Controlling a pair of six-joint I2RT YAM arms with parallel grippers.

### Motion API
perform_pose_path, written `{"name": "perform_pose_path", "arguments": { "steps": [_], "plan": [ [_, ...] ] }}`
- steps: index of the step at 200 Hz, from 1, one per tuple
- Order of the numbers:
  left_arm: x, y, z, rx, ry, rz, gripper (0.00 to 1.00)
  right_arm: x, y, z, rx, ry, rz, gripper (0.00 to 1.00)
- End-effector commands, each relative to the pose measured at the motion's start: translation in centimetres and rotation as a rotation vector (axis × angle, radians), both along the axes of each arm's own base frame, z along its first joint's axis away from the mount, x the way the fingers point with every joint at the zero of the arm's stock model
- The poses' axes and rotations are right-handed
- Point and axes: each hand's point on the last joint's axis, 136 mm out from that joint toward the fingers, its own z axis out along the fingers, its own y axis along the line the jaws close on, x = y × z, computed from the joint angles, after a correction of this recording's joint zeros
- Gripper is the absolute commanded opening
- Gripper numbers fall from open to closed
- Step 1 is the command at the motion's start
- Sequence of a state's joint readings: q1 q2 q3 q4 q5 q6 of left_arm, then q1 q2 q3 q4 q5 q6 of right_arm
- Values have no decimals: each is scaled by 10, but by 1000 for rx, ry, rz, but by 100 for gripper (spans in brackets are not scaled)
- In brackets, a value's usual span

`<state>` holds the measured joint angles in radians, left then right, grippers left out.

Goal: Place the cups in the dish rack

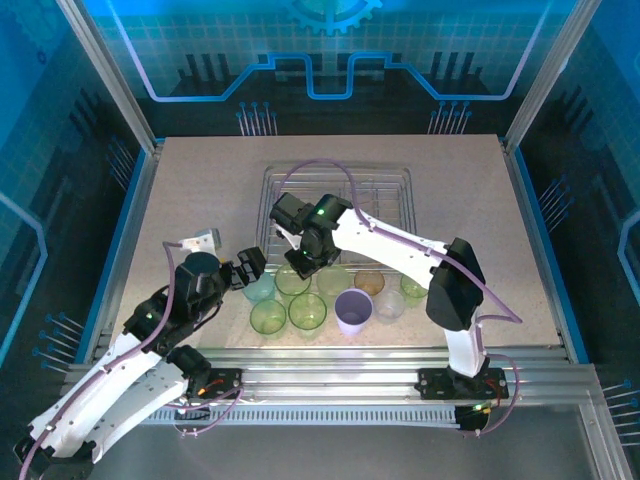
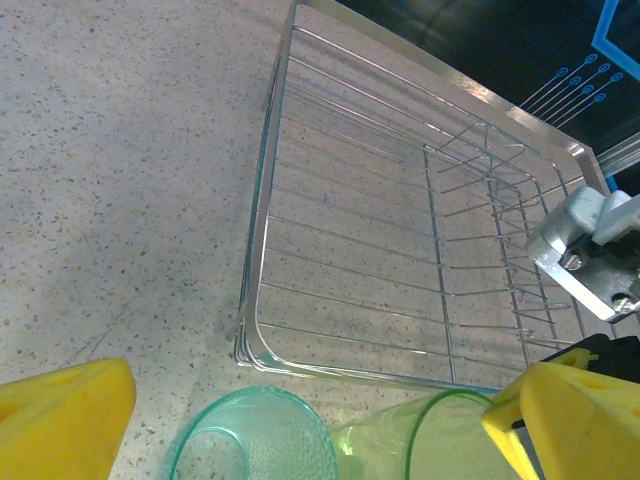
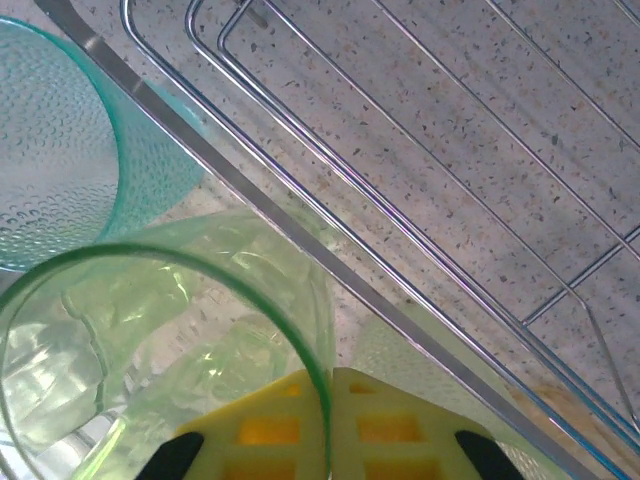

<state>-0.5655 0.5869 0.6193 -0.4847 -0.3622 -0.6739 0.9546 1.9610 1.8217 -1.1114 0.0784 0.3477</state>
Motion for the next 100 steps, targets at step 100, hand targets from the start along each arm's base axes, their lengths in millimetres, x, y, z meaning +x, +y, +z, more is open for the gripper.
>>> {"name": "perform_pose_path", "arguments": {
  "steps": [100],
  "plan": [
    [-1, 0, 13, 19, -25, -27, 100, 2, -21, 94, 201, -217, 7, 0]
  ]
}}
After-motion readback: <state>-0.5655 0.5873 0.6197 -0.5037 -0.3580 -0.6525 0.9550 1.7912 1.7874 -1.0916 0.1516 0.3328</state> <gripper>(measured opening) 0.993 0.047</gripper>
